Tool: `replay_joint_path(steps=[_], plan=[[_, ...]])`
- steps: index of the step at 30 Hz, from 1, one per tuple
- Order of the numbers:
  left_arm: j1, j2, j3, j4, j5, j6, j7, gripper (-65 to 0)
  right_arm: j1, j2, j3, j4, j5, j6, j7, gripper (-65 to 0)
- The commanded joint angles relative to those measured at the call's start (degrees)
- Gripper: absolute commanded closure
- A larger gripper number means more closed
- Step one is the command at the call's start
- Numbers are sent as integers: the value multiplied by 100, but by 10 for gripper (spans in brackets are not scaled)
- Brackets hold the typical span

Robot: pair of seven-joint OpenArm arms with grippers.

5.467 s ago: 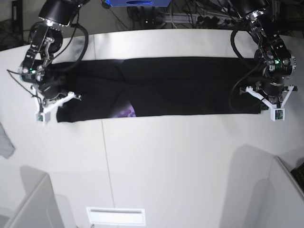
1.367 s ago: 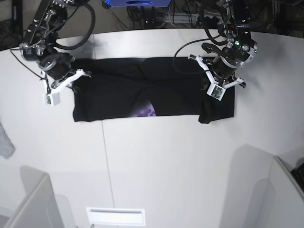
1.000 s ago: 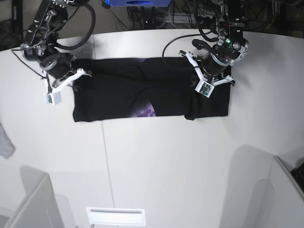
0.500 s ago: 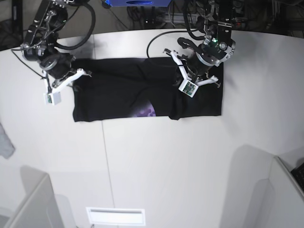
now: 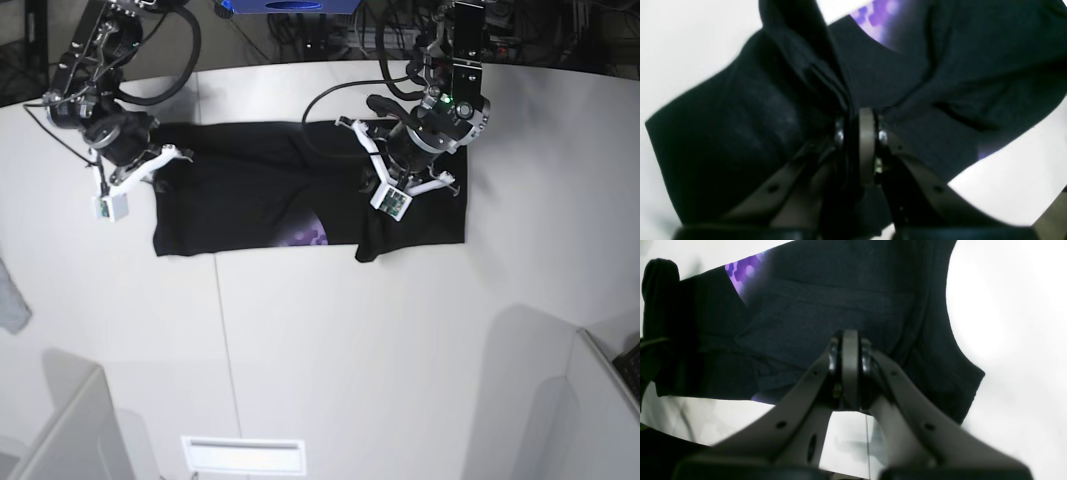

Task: Fold the T-shirt properly
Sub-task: 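Fold the strip end over onto the shirt with the left gripper, release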

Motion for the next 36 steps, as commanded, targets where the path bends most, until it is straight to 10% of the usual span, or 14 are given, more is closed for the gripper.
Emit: replay_joint_path(steps=[1,20,29,36], plan=[[-23,17,18,95,-85,-8,-106,0,36,45,21,72,82,16,111,0],[-5,17,18,95,-85,-8,-106,0,36,45,21,72,82,16,128,0],[-164,17,343,-310,-85,-8,-106,-372,36,45,21,72,82,16,102,0],[-199,219,976,-494,-85,-8,-106,-428,36,45,21,72,82,16,119,0]])
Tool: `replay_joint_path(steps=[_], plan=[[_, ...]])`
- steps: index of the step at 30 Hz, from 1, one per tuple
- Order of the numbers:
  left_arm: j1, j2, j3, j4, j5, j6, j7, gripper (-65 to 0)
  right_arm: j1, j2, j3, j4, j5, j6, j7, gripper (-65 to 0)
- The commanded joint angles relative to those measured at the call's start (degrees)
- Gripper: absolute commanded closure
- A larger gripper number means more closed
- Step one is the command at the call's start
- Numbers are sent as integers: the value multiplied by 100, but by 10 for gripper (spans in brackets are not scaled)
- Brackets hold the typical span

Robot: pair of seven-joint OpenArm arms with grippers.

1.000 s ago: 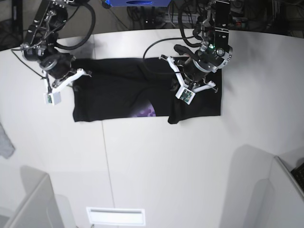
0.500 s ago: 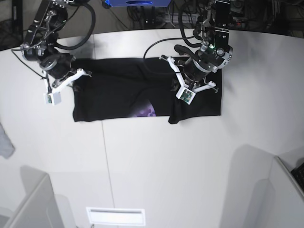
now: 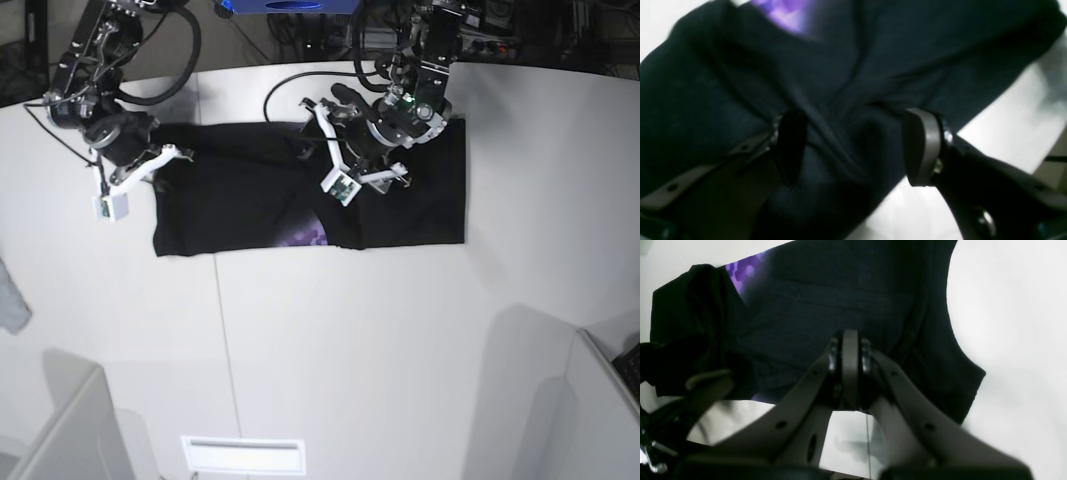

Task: Fold the T-shirt properly
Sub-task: 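Fold the strip end over onto the shirt with the left gripper, release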

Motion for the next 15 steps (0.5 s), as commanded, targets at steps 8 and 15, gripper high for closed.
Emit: replay_joint_path(steps=[8,15], plan=[[264,178,124,852,-92,-13,-102,-406,89,30,30,81,126,16,128,0],[642,-235,-1784,1019,-100,-39,-128,0,229,39,12,89,126,16,84,-50]])
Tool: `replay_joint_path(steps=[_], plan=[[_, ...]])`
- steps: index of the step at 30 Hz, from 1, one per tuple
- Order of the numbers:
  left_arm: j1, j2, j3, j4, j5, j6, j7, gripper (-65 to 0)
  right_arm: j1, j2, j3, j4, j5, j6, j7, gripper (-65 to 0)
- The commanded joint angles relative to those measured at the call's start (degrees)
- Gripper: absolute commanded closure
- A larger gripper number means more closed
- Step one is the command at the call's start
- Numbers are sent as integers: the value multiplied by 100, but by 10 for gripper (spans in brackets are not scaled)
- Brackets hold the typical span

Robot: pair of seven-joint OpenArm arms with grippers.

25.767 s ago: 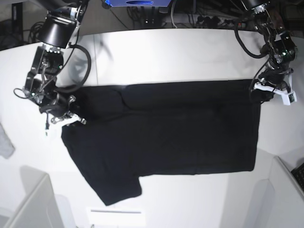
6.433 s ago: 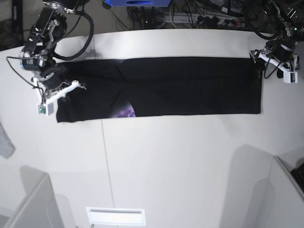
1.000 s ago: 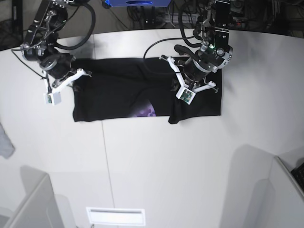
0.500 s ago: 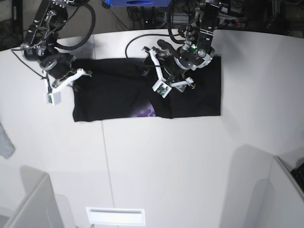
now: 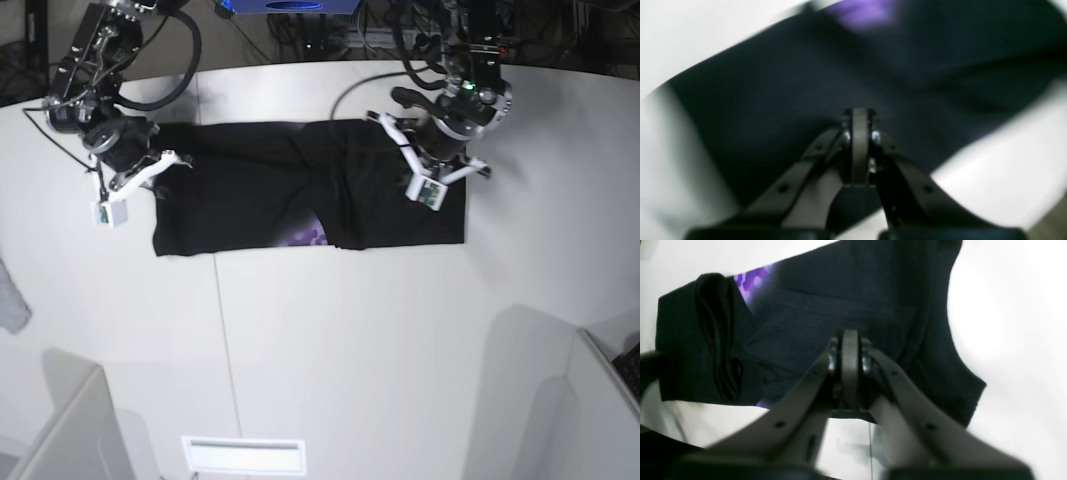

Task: Fold the T-shirt properly
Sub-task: 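Fold the strip end over onto the shirt with the left gripper, release, then move both grippers to the ends of the shortened black bundle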

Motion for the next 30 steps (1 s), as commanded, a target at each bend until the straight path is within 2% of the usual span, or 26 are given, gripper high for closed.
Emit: replay_joint_path(steps=[1,3,5,6,8,11,15,17,19,23,27,30], plan=[[100,-19,-229,101,-118,-43,-133,0,118,52,19,85,104,16,95,-143],[153,-142,-897,92,-118,-52,-142,0,224,52,19,76,95,16,-98,-363],[188,-230,-1442,57,-118,-105,-150,0,364,52,28,67,69,16,-300,-530],[179,-239,-1724,22,-118,-237,-150,0,443,61,89,15,69,16,-397,-594],[144,-239,-2330,4,-118,-685,-150,0,654,140,283,-214,77,16,-494,-650],[109,-230,-3157,-145,-118,-1494,-150,0,953,307,494,-812,95,16,-494,-650],[-58,-230,-3754,-541,-109,-1525,-150,0,1182,597,555,-1594,95,25,-441,-650],[-93,-239,-3877,-787,-109,-1525,-150,0,1182,606,520,-1814,104,34,-432,-650],[-93,-248,-3851,-928,-109,-1525,-291,0,1182,579,511,-1946,104,34,-432,-650],[-5,-221,-3675,-1156,-109,-1525,-977,0,1208,571,511,-2333,104,43,-309,-650],[-58,-221,-3649,-1367,-109,-1525,-1030,0,1173,571,494,-2561,104,52,-309,-650],[-75,-221,-3649,-1376,-109,-1525,-1030,0,1076,571,204,-2561,104,342,-309,-650]])
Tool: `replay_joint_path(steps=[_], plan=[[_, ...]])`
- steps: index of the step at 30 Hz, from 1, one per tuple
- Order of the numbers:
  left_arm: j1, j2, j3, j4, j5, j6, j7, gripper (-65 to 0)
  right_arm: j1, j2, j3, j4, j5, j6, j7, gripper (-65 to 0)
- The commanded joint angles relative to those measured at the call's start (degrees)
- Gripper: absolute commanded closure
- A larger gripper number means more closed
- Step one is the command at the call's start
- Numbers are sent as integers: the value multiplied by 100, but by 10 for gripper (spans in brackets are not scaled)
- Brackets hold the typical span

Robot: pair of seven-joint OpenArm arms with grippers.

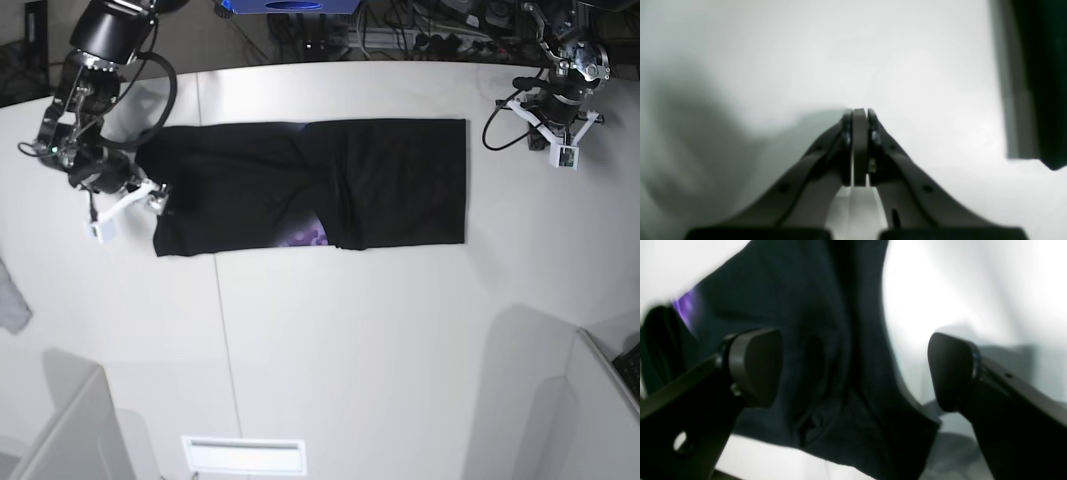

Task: Fold the T-shirt properly
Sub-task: 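Move both grippers to the ends of the shortened black bundle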

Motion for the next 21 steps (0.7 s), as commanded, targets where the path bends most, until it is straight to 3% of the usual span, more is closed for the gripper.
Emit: replay_joint_path(steps=[1,6,12,14,19,21], plan=[[-30,-44,-21,97,-85,-30,-109,0,-74,-17,-90,31,-12,28,-196,-638],[-223,-44,199,-61,-50,-30,-118,0,-153,-123,-160,-92,-38,54,-187,-515],[-478,-44,674,-395,-32,-30,-109,0,-74,-158,-186,-285,-47,54,-178,-485],[-478,-44,911,-395,-32,-30,-109,0,-21,-158,-186,-408,-56,54,-178,-381],[-478,-62,1535,-413,-32,265,-109,0,41,-114,-195,-531,-65,36,51,0],[-487,-62,1790,-413,-32,353,-109,0,67,-79,-195,-523,-65,28,103,0]])
